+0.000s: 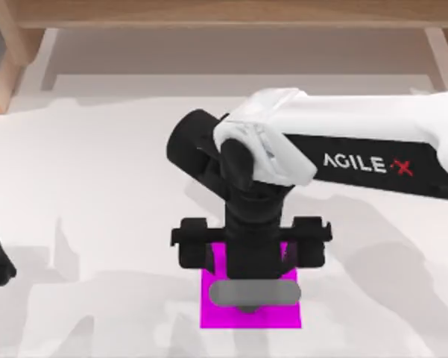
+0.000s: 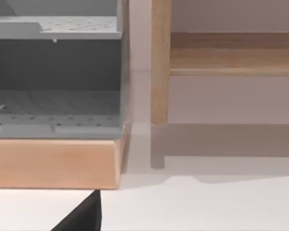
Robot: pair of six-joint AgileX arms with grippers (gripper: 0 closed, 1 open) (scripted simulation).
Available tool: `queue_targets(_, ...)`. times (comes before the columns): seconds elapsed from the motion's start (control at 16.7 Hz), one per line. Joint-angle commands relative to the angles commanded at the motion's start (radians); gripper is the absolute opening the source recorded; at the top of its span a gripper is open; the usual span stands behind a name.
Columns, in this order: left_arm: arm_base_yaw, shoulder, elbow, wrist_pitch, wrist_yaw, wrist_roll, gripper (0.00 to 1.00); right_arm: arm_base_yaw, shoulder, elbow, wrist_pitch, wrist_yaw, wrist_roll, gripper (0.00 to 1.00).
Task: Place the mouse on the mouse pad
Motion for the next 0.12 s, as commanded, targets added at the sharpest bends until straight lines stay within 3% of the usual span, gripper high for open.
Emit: queue_targets(0.12, 0.000, 0.000, 0.000, 0.000, 0.000, 0.000, 1.00, 0.000, 0.000, 0.000, 0.000, 0.000, 0.000, 1.00)
